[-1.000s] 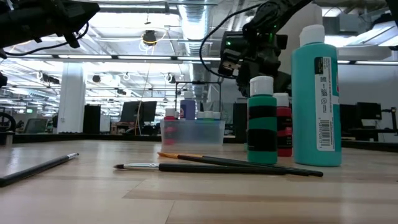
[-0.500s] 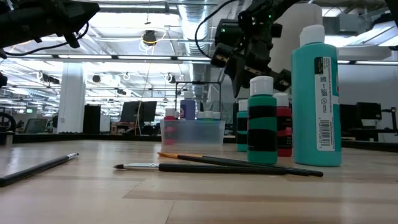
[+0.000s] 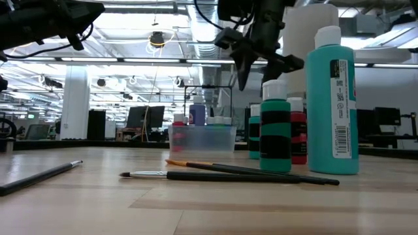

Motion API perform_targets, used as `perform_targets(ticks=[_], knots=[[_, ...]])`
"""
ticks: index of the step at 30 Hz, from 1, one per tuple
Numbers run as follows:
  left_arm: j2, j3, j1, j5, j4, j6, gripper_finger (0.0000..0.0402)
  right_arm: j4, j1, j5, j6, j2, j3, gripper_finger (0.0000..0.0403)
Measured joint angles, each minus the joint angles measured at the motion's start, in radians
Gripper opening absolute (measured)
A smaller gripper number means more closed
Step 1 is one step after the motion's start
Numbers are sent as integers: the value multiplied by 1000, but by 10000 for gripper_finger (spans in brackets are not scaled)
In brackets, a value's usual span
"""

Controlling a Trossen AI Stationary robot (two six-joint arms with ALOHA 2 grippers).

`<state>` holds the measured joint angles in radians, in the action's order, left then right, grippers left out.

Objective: Pick & Place Paint Supplies
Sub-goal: Put the top light blue paint bottle into the transparent bin

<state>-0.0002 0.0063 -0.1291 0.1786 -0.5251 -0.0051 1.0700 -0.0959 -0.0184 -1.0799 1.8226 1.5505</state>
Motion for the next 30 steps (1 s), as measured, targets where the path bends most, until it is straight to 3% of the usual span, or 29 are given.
perform_targets(ticks=[13,30], knots=[[0,0,0,0,0,0,2,-29,56,-49,-25,76,5,217],[0,0,0,0,-15,0,2,-45,56,-31,-3,97,-3,217]])
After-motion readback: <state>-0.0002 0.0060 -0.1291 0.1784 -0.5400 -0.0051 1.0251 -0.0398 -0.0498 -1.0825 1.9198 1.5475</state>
